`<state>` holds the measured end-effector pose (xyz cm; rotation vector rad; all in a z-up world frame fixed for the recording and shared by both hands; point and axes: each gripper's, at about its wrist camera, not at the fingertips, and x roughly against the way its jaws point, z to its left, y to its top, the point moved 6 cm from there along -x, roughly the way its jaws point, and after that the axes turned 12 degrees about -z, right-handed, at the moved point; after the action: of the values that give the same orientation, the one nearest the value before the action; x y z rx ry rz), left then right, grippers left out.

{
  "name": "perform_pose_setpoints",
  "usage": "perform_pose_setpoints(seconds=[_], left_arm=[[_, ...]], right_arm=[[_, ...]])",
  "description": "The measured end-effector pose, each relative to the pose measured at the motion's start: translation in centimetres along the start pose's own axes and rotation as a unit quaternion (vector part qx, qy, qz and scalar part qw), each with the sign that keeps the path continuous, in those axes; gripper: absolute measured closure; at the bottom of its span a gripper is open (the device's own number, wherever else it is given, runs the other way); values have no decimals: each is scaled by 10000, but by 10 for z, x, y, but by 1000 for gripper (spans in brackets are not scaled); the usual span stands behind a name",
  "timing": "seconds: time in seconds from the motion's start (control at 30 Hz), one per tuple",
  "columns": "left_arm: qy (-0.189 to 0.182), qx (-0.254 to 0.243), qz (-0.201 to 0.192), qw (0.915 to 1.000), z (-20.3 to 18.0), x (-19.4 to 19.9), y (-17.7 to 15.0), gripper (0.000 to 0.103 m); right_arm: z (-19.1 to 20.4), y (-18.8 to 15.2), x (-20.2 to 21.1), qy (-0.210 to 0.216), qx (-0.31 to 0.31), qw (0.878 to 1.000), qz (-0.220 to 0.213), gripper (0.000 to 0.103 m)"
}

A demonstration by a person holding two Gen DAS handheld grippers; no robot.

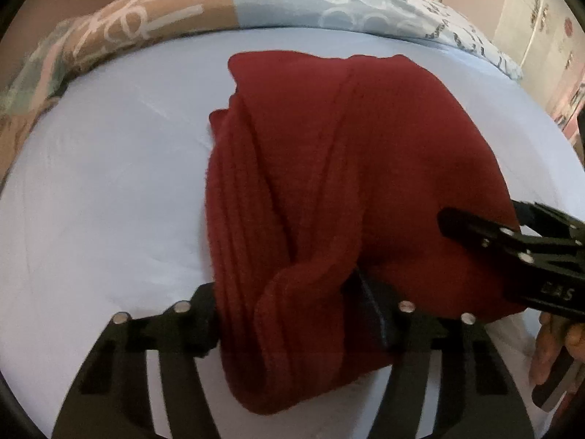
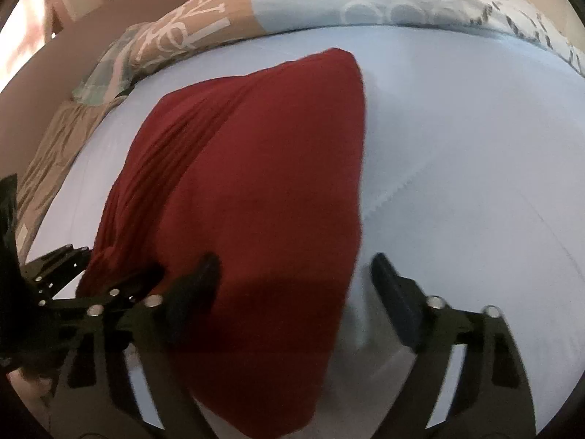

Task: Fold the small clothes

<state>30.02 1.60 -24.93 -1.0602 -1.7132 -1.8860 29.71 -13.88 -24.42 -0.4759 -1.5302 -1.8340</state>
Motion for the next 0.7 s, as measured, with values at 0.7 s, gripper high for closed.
perform_pose_setpoints(seconds=[0.7], left_arm=[[16,241,-441,9987,-31,33,25,71]], right_arm=[[5,32,49,44,686,9945,-790,69]])
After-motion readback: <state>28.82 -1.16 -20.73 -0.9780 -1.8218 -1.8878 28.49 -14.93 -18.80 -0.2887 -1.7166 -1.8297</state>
